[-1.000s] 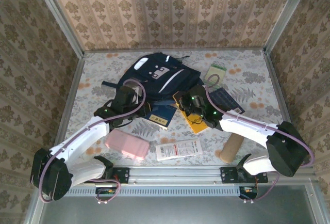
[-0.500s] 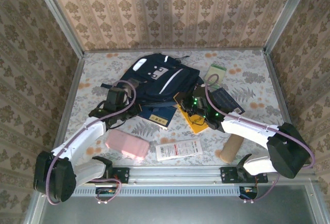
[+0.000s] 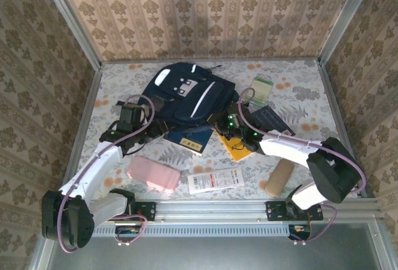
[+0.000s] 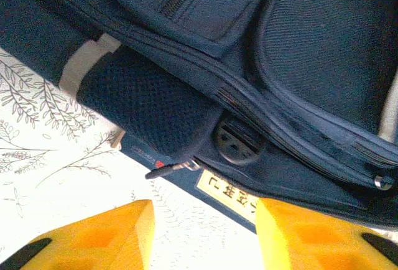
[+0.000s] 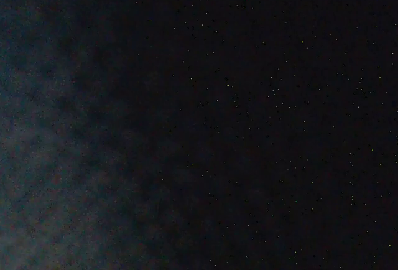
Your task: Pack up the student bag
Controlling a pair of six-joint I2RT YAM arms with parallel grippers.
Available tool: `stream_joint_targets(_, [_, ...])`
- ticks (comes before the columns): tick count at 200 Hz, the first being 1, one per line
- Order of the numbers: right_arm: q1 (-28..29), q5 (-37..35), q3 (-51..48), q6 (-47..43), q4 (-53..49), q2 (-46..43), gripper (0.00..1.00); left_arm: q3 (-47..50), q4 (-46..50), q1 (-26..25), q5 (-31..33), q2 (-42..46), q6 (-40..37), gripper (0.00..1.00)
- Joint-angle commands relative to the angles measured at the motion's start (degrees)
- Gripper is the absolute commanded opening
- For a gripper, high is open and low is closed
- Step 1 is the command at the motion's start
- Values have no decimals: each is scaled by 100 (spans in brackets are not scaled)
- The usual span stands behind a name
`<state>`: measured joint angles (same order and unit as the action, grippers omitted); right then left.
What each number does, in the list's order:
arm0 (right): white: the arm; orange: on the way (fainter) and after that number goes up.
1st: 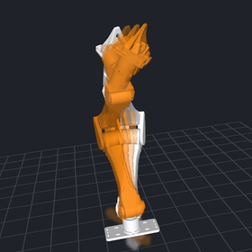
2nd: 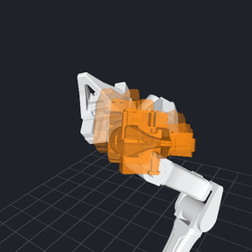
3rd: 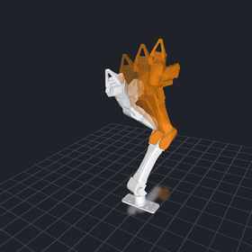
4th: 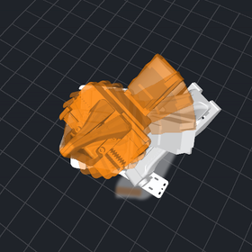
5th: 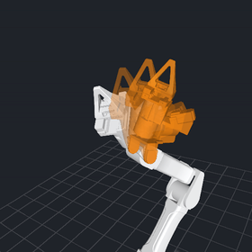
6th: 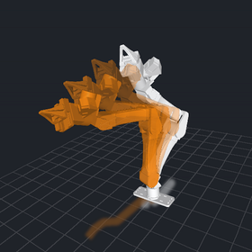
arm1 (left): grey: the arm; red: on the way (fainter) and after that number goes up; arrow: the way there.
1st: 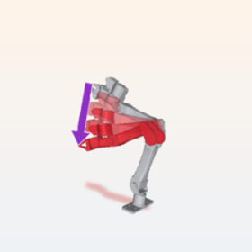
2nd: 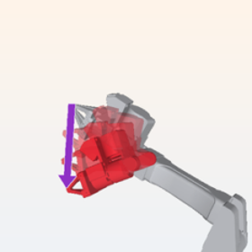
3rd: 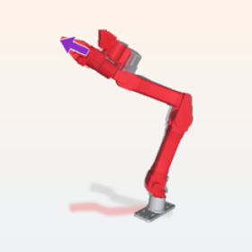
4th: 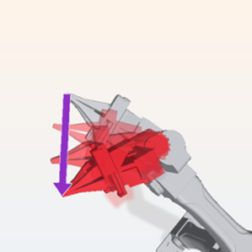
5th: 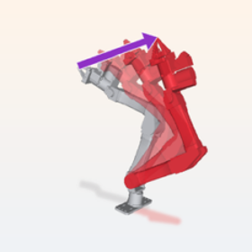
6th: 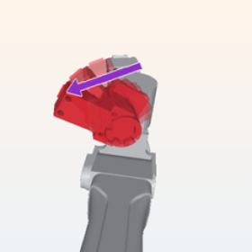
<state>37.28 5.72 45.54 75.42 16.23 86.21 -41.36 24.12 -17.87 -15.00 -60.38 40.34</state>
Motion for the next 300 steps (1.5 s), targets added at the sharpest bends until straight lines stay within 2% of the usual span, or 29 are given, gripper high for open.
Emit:
stream_joint_targets(1, [84,41,601,-317,271,385,5,-292,456,154,137,497,-185,51])
stream_joint_targets(35, [318,28,1258,-612,71,1033,13,-354,713,248,206,842,-198,52])
stream_joint_targets(80, [398,270,2194,-1174,-427,1887,31,-342,805,330,220,893,-238,53])
stream_joint_targets(111, [407,301,2937,-2100,-1818,2101,50,-362,892,427,139,897,-194,55])
stream_joint_targets(135, [410,-131,2974,-2781,-2578,1878,62,-463,1027,521,-97,895,-263,58])
stream_joint_targets(149, [412,-425,2872,-3225,-2861,1666,66,-608,1424,530,255,866,-167,59])
stream_joint_targets(157, [415,-628,2835,-3492,-3049,1535,67,-697,1703,530,486,840,-60,66])
stream_joint_targets(169, [441,-1037,2763,-3878,-3288,1347,68,-793,2071,547,650,800,118,67])
stream_joint_targets(181, [515,-1552,2729,-4336,-3517,1186,70,-808,2292,545,657,856,272,76])
stream_joint_targets(198, [619,-2321,2907,-4812,-4077,1104,77,-747,2548,548,732,1022,581,100])
stream_joint_targets(222, [630,-2729,2953,-4911,-4517,926,83,-771,3041,556,950,1042,866,100])
stream_joint_targets(244, [645,-2572,2768,-5029,-4474,616,91,-803,3824,548,1238,831,1205,100])
stream_joint_targets(263, [686,-2424,2485,-5078,-4299,297,92,-730,4448,547,1502,650,1536,100])
stream_joint_targets(300, [707,-2284,2074,-5003,-4096,-239,94,48,4173,556,1149,623,1756,100])
